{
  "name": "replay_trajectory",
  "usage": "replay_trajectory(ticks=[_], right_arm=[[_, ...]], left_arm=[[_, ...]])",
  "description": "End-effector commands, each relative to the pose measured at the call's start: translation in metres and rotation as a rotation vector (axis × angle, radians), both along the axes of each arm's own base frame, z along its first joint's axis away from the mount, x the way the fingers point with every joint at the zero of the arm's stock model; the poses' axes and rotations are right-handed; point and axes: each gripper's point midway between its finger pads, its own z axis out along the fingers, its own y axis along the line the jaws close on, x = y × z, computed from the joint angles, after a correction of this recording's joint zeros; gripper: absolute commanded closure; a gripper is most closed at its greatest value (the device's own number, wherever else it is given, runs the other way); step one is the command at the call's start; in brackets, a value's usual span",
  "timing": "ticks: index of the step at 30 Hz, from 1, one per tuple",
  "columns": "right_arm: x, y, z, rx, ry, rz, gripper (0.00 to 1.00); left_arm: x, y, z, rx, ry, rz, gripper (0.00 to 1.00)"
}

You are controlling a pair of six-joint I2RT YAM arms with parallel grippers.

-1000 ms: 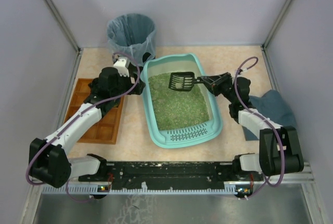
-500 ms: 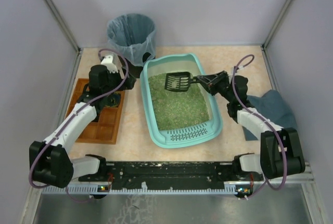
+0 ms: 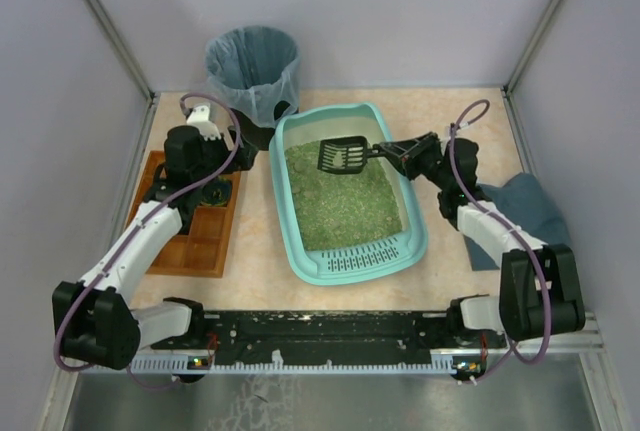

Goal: Clean the litter box

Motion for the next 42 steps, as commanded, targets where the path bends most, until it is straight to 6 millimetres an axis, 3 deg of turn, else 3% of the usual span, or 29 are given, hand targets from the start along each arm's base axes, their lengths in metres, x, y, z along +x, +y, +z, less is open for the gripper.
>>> replay_trajectory(ticks=[1,8,12,24,25,32,35,36,42], right_arm=[[0.005,0.013,0.052,-0.008,-0.146,0.029,1.0],[0.022,0.022,0.09,0.009,-0.186,0.013,1.0],[0.044,0.027,0.11,0.014,-0.139,-0.03,1.0],[0.11,0.067,0.201,0.006,-0.239,-0.134,1.0],[0.12,0.073,0.197,-0.001,-0.233,-0.14,1.0],[0.159,0.102,0.223,-0.034,-0.325,-0.156,1.0],[0.173,0.117,0.224,-0.083,-0.346,-0.142,1.0],[0.18,0.122,0.216,-0.112,-0.345,-0.136,1.0],[0.195,0.148,0.218,-0.341,-0.487,-0.078,1.0]], left_arm=[[0.0,0.004,0.002,-0.003,-0.015,0.016,0.12],[0.001,0.004,0.001,-0.008,-0.012,0.011,0.11],[0.001,0.004,-0.001,-0.007,-0.005,0.012,0.11],[0.004,0.003,-0.006,-0.007,0.008,0.007,0.12],[0.003,0.003,-0.005,-0.007,0.009,0.007,0.12],[0.002,0.005,-0.002,-0.006,-0.002,0.008,0.11],[0.002,0.003,-0.001,-0.011,-0.003,-0.002,0.11],[0.002,0.002,-0.002,-0.014,-0.001,-0.003,0.11],[0.002,0.003,-0.003,-0.016,0.003,-0.001,0.11]])
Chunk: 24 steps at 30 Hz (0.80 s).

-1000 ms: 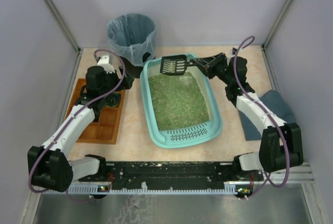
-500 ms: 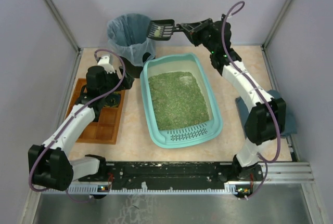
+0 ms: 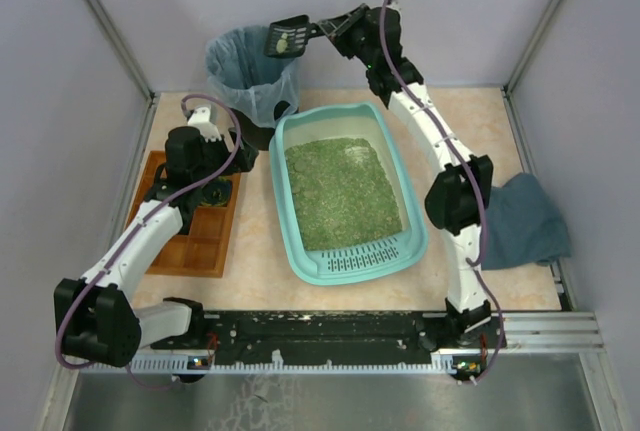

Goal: Clean the litter box

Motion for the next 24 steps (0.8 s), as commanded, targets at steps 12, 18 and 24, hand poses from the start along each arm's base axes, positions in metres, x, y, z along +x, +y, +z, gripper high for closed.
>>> replay_trajectory(ticks=[12,18,24], right_arm=[[-0.031,0.053,0.064,-0.544,-0.584,0.049,1.0],[-0.048,0.07,0.078,-0.784,-0.811,-0.024,1.0],[-0.059,0.078,0.081,-0.883,-0.914,-0.038,1.0]], left_arm=[[0.001,0.0,0.006,-0.016,-0.021,-0.004,0.11],[0.001,0.0,0.007,-0.014,-0.026,-0.005,0.11],[0.0,-0.001,0.007,-0.016,-0.026,-0.011,0.11]])
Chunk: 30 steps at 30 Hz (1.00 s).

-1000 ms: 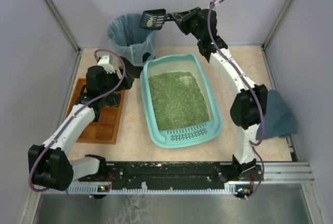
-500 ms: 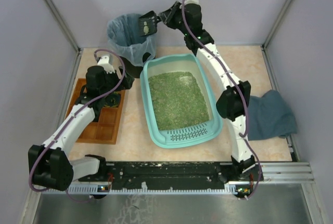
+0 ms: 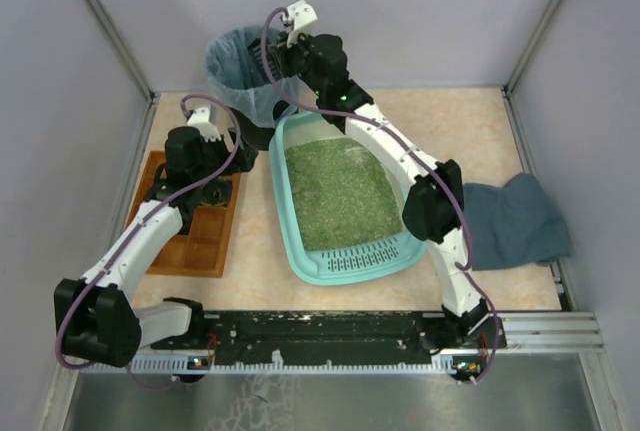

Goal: Clean the litter box

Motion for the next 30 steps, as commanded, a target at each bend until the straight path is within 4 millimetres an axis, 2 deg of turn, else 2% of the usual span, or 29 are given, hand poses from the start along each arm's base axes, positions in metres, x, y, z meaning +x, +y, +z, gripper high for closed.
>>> replay_trajectory(ticks=[1,9,13,17,20,23,25,29,30], right_arm=[[-0.025,-0.022,0.09,0.001,-0.276,-0.036,1.0],[-0.034,-0.02,0.1,0.031,-0.297,-0.006,1.0],[-0.044,-0.02,0.118,0.092,-0.291,0.031,1.0],[-0.065,-0.021,0.142,0.168,-0.281,0.1,1.0],[-0.084,-0.035,0.164,0.219,-0.302,0.104,1.0],[-0.104,-0.056,0.179,0.285,-0.314,0.089,1.0],[-0.12,-0.068,0.178,0.33,-0.314,0.094,1.0],[-0.158,-0.11,0.182,0.42,-0.331,0.049,1.0],[-0.162,-0.117,0.176,0.426,-0.322,0.031,1.0]], left_arm=[[0.0,-0.002,0.007,-0.015,-0.027,-0.014,0.11],[0.0,-0.002,0.007,-0.016,-0.028,-0.017,0.1],[0.0,-0.002,0.006,-0.014,-0.027,-0.017,0.1],[0.002,0.0,0.005,-0.016,-0.024,-0.003,0.1],[0.003,-0.001,0.005,-0.014,-0.024,-0.007,0.09],[0.003,-0.006,0.006,-0.032,-0.024,-0.03,0.09],[0.004,-0.009,0.006,-0.037,-0.019,-0.041,0.09],[0.003,-0.015,0.007,-0.047,-0.016,-0.068,0.09],[0.002,-0.018,0.008,-0.05,-0.02,-0.079,0.09]])
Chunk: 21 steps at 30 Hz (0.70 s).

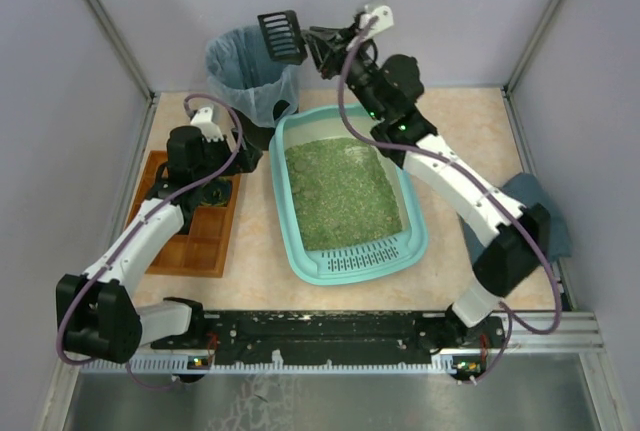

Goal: Clean the litter box

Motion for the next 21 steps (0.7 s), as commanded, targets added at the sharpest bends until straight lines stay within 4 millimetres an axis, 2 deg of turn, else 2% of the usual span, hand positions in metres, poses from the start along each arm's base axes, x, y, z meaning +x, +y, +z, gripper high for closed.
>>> replay_trajectory(ticks=[1,6,9,14,21], right_arm=[[-0.056,-0.057,0.065,0.219,-0.131,-0.042,1.0],[-0.08,-0.094,0.037,0.244,-0.066,-0.108,1.0],[-0.09,-0.115,0.006,0.314,0.04,-0.141,1.0],[-0.102,-0.128,-0.065,0.352,0.254,-0.147,1.0],[-0.101,-0.143,-0.155,0.243,0.506,-0.275,1.0]], left_arm=[[0.001,-0.014,0.01,-0.028,-0.033,-0.058,0.09],[-0.004,-0.031,0.01,-0.027,-0.039,-0.112,0.09],[-0.007,-0.039,0.011,-0.027,-0.047,-0.143,0.1],[-0.014,-0.059,0.008,-0.018,-0.05,-0.212,0.1],[-0.017,-0.072,0.002,0.004,-0.025,-0.257,0.12]])
